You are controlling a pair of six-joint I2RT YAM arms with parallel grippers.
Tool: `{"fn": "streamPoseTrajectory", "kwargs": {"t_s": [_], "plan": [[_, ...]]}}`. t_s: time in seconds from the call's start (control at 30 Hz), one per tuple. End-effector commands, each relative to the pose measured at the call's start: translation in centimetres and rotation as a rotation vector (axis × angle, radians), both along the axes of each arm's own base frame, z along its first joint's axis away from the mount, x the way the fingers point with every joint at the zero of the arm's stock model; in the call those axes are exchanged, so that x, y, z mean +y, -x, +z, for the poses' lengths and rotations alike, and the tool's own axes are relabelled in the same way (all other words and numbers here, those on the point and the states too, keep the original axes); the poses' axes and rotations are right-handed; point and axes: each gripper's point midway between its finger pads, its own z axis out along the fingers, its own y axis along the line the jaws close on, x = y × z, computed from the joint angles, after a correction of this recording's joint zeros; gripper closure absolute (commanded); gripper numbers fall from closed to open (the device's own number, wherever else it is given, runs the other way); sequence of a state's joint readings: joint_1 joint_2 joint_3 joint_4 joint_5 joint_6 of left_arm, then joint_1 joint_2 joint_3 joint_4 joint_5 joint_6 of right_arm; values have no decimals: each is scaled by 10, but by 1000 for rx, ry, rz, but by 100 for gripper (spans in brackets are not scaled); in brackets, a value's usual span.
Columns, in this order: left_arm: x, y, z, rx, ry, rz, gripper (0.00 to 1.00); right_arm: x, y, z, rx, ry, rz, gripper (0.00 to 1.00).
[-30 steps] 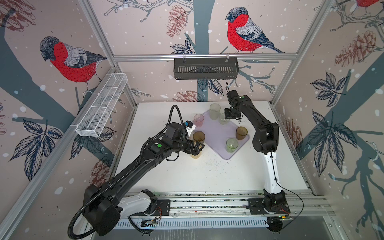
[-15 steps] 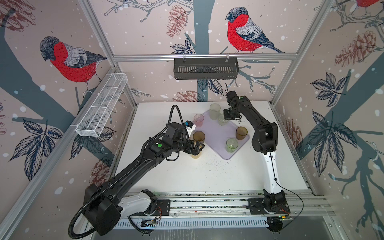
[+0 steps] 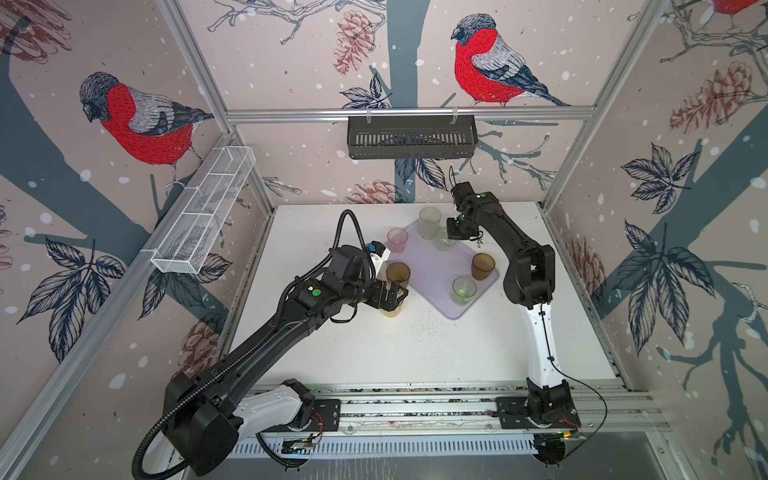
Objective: Place the glasses into the tray
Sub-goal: 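Lower the small green glass onto the tray beside the large green glass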
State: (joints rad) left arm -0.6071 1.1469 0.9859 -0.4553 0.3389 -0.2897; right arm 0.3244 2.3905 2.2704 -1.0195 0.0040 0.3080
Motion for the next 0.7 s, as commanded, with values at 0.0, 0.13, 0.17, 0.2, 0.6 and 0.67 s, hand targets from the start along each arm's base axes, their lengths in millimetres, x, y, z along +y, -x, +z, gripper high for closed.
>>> {"fn": "streamPoseTrajectory", "kwargs": {"t_s": [0.0, 0.13, 0.17, 0.2, 0.6, 0.67], "plan": [[-1, -1, 10, -22, 22, 0, 1, -1, 0, 2, -9, 10, 10, 92], [1, 3, 10, -22, 26, -2, 1, -2, 1, 1, -5, 14, 9, 91], [1, 3, 9, -22, 20, -2, 1, -3, 1, 1, -6, 14, 8, 92], [2, 4, 9, -22, 16, -4, 1, -2, 1, 2, -7, 14, 9, 91], [2, 7, 6, -13, 15, -11, 1, 0, 0, 5, -17, 5, 6, 88], [4, 7, 6, -17, 8, -10, 1, 1, 0, 5, -17, 3, 6, 88]]}}
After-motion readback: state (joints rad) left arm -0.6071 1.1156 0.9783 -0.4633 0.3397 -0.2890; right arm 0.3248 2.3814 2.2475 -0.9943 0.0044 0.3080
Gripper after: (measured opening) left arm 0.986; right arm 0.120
